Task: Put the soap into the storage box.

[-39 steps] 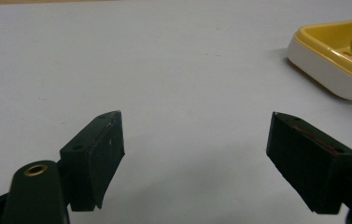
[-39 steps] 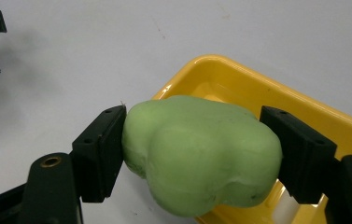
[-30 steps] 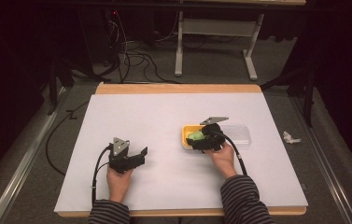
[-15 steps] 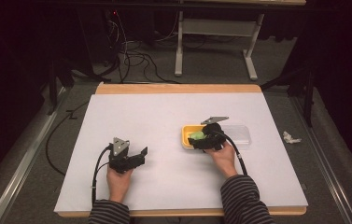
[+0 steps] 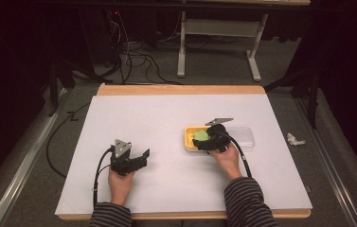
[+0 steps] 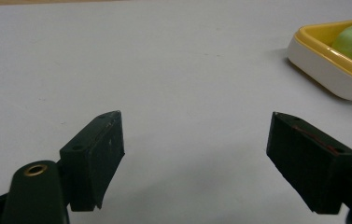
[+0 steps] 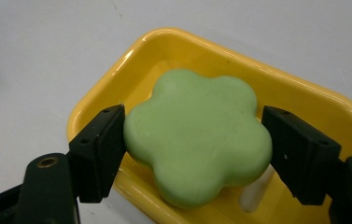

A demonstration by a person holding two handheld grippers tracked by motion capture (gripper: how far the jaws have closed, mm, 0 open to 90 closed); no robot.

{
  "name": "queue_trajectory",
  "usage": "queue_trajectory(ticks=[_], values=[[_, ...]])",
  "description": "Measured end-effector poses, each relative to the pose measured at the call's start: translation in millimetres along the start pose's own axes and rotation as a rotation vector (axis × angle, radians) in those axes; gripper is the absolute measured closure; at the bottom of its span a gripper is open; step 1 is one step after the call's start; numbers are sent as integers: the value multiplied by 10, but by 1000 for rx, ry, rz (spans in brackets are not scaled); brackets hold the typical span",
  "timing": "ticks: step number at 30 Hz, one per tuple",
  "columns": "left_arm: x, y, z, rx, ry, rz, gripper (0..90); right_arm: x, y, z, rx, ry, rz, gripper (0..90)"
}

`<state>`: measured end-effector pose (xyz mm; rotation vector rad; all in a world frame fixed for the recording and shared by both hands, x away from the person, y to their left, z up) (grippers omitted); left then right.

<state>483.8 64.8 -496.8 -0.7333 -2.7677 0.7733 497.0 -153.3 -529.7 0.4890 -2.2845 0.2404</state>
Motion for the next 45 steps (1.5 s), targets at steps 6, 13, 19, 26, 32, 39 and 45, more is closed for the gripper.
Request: queue_trajectory(ticks=[6,13,19,26,32,39,45], values=[[0,0,-1,2,-1,1,195,-7,-9,-3,6,-5,17,235],[-1,-5,-3,4,-3,1,194,51,-8,-35,18,-35,14,189],[2,-7,1,-3,-1,2,194,134,1,-52,20,-54,11,229],[1,-5,4,-7,1,1,194,167,-54,31,25,-58,7,320],[2,-4,3,-5,0,0,194,133,-70,46,1,-44,-9,288],[0,0,3,-7,0,-2,194,239,-131,70,-20,-67,15,305],[-4,0,2,-2,-1,-4,195,382,-163,60,-28,-117,17,323]])
Point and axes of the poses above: each handheld gripper's, and its own axes: x roughly backward along the jaws, z roughly out of its underside, y roughly to its left, the point moved 10 cm from there along -x, roughly forward along the jaws, and after that the axes turned 9 degrees about z, right-handed, at the moved point
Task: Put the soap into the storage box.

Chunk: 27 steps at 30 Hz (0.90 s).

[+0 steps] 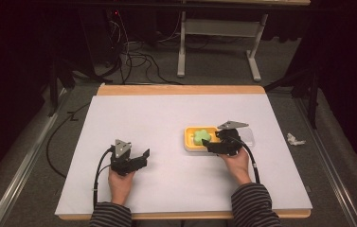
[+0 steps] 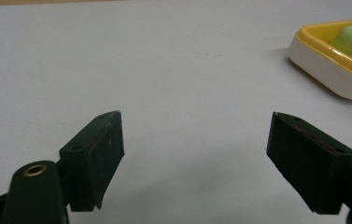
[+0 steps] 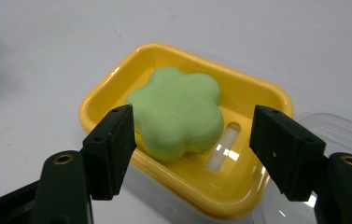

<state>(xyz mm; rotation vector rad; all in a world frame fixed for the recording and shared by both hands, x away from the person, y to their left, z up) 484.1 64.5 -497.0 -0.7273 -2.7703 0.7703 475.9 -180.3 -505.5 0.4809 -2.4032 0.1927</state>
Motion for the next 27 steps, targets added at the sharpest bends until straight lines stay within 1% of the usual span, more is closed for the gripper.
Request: queue_trajectory(ticks=[1,5,11,14,18,27], values=[[-1,1,0,0,0,0,195,25,-5,-6,-8,-9,-1,325],[0,2,-1,1,0,-1,196,115,-45,-10,-17,-34,5,331],[-2,2,-3,2,-3,-1,196,229,-87,15,-20,-48,0,327],[-4,1,-4,6,-3,-1,197,289,-104,17,-19,-66,-3,327],[-2,0,0,2,0,-1,198,355,-135,39,-41,-81,-5,327],[-2,0,3,0,2,-1,201,467,-235,113,-51,-98,9,328]])
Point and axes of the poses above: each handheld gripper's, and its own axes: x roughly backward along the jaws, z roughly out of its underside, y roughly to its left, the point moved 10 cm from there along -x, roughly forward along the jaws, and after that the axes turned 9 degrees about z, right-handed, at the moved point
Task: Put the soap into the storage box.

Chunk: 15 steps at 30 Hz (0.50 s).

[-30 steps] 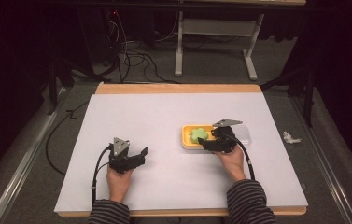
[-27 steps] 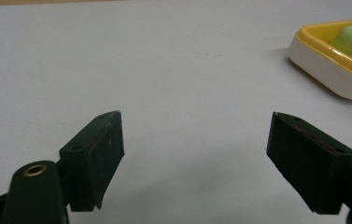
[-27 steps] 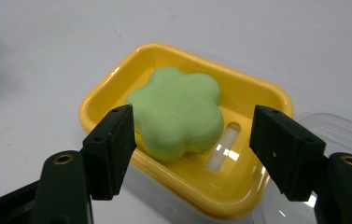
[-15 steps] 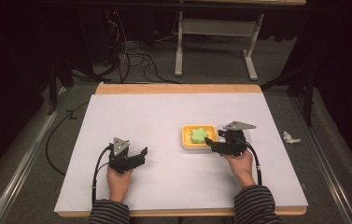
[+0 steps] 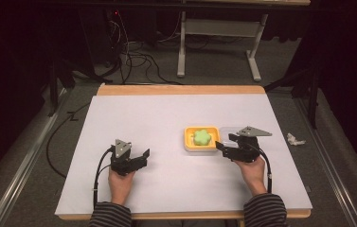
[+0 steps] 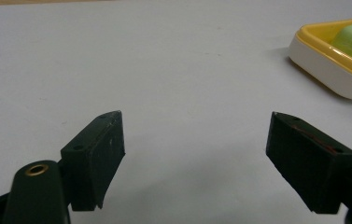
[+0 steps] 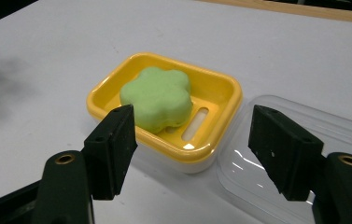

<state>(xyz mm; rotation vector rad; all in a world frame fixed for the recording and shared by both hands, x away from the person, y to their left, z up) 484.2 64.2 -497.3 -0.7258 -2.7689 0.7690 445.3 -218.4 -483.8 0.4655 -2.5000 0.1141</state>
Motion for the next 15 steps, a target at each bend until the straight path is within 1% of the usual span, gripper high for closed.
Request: queue_trajectory(ticks=[6,8,15], values=[[-3,5,1,-1,0,-4,201,64,-36,27,-4,-10,2,329],[-7,4,-1,5,-3,-5,201,79,-52,33,-3,-15,5,329],[-9,1,7,-2,2,-4,202,140,-94,85,-16,-25,12,330]])
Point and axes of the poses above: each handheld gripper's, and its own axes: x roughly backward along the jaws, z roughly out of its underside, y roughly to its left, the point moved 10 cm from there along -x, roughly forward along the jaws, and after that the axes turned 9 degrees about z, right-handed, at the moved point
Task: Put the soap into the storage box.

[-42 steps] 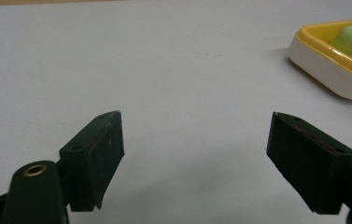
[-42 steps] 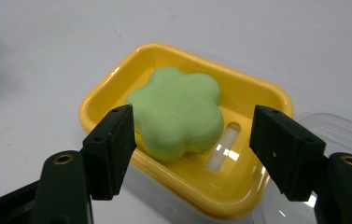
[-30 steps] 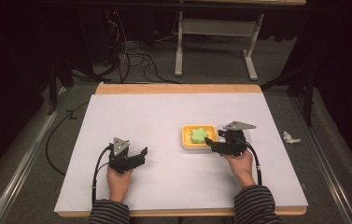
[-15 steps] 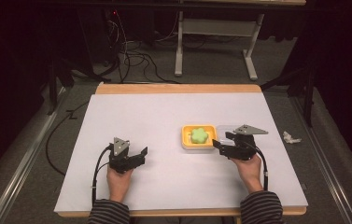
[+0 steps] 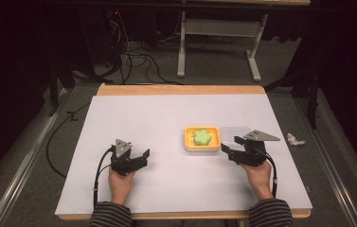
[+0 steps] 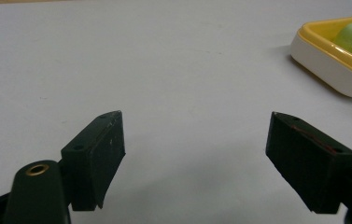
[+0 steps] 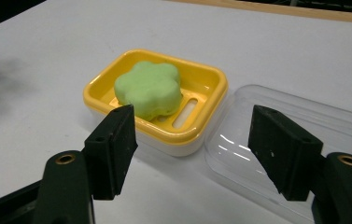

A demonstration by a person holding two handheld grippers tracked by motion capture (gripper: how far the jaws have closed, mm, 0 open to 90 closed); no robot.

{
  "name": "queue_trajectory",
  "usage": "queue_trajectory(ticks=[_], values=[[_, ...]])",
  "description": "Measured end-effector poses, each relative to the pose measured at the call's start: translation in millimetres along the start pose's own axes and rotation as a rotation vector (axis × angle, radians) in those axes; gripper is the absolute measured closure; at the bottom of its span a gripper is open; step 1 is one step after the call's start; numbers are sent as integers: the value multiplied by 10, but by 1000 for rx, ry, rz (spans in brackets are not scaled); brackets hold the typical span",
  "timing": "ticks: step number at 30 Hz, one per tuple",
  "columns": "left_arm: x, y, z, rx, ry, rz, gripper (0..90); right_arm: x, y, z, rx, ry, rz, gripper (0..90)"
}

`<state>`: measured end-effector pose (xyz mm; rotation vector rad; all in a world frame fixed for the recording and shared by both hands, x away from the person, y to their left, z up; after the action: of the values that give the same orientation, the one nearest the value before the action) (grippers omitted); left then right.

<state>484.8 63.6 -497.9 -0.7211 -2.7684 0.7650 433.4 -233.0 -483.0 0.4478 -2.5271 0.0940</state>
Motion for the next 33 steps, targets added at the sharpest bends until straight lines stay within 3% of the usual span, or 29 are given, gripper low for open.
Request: queue_trajectory(ticks=[17,22,33], values=[[-1,-5,6,-4,2,2,203,140,-76,96,-38,-21,6,331],[-2,-4,7,-5,3,-1,203,162,-79,122,-30,-26,1,331],[-3,-1,14,-13,7,-3,203,216,17,155,-27,-42,-22,331]])
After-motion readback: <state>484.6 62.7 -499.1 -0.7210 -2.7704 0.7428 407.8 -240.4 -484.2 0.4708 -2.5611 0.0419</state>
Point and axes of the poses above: each handheld gripper's, and its own axes: x roughly backward along the jaws, z roughly out of its underside, y roughly to its left, the point moved 10 cm from there along -x, roughly forward along the jaws, and after that the axes turned 9 degrees about z, right-handed, at the moved point
